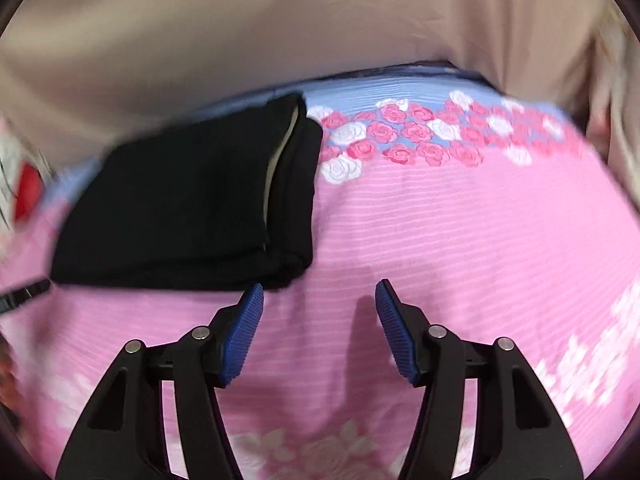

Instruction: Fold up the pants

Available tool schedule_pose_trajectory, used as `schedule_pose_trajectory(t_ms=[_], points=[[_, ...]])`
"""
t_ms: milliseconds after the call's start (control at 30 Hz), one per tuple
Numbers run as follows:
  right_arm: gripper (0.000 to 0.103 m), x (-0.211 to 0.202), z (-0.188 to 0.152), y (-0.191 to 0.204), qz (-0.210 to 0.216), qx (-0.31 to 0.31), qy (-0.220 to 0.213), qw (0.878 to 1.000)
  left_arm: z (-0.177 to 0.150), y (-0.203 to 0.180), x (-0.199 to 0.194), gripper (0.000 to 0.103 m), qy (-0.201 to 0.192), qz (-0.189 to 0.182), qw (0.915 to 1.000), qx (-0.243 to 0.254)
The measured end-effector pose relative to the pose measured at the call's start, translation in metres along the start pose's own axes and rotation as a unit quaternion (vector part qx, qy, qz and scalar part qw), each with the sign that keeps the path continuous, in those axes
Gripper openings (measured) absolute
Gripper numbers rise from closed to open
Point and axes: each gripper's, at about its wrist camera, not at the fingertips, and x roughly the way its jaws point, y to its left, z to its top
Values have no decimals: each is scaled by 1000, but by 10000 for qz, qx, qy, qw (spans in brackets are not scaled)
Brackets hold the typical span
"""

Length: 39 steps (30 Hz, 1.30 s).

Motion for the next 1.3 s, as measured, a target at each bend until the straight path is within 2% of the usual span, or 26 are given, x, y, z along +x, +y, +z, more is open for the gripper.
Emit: schedule_pose_trajectory(t_ms=[33, 67, 133, 233, 300, 333, 367, 400, 433, 467, 500, 567, 633, 733, 800, 867, 900, 967, 1000, 1033, 1133, 1167, 1233, 1300], points=[[49, 5, 2, 2, 37, -40, 67, 10000, -2, -6, 5, 93, -14, 182, 9997, 182], [48, 7, 4, 2, 80, -34, 56, 9999, -4, -13, 11, 93, -26, 380, 9985, 382], [48, 11, 11, 6, 65, -139, -5, 9999, -2, -18, 13, 96, -217, 534, 9971, 505], [48, 17, 21, 13, 17, -280, -39, 9996, 12, -23, 18, 96, -216, 639, 9957, 639], [29, 23, 26, 17, 192, -327, -22, 9993, 23, -23, 25, 95, -210, 582, 9962, 605], [14, 24, 28, 17, 340, -258, 18, 9991, 27, -23, 27, 88, -184, 482, 9971, 563], [13, 20, 30, 15, 330, -123, -15, 9994, 29, -22, 28, 78, -178, 301, 9979, 549], [10, 15, 30, 11, 415, 50, -55, 9991, 30, -21, 25, 48, -151, -134, 9985, 504], [9, 11, 28, 4, 551, 308, -71, 9980, 29, -21, 23, 33, -105, -412, 9981, 452], [9, 8, 22, -9, 789, 730, -61, 9942, 26, -21, 19, 29, -119, -374, 9984, 418], [9, 11, 18, -15, 878, 874, -1, 9923, 23, -22, 17, 26, -172, -347, 9982, 458], [9, 21, 9, -20, 973, 1019, 89, 9900, 17, -22, 16, 26, -278, -268, 9980, 508], [8, 6, 10, -18, 1085, 1016, 3, 9889, 11, -23, 9, 20, -307, -189, 9980, 521], [8, -10, 10, -23, 1219, 1059, -131, 9868, 3, -18, -1, 20, -304, -267, 9978, 517], [9, 5, 7, -24, 1132, 969, 166, 9887, 0, -17, 3, 20, -209, -282, 9980, 523], [18, 8, 0, -28, 1265, 1156, 268, 9848, -7, -18, -3, 20, -216, -190, 9979, 572], [18, 0, -6, -32, 1309, 1218, 228, 9836, -13, -15, -13, 20, -250, -162, 9976, 621], [19, -21, -14, -36, 1106, 1310, 28, 9852, -22, -8, -35, 21, -409, -69, 9962, 762], [19, -38, -15, -37, 846, 1303, -221, 9876, -26, -4, -49, 21, -504, -24, 9953, 832], [19, -50, -15, -33, 793, 1217, -402, 9886, -27, -2, -59, 21, -561, 9, 9947, 865], [16, -76, 4, 1, 1280, 816, -787, 9853, -13, -13, -80, 22, -787, -53, 9919, 996], [16, -76, 9, 16, 1372, 630, -821, 9851, -6, -22, -82, 24, -884, -83, 9907, 1033], [16, -69, 16, 47, 1330, 250, -789, 9877, 8, -39, -77, 42, -976, -185, 9892, 1077], [16, -43, 18, 63, 1090, 46, -507, 9927, 22, -55, -54, 45, -847, -228, 9906, 1053]])
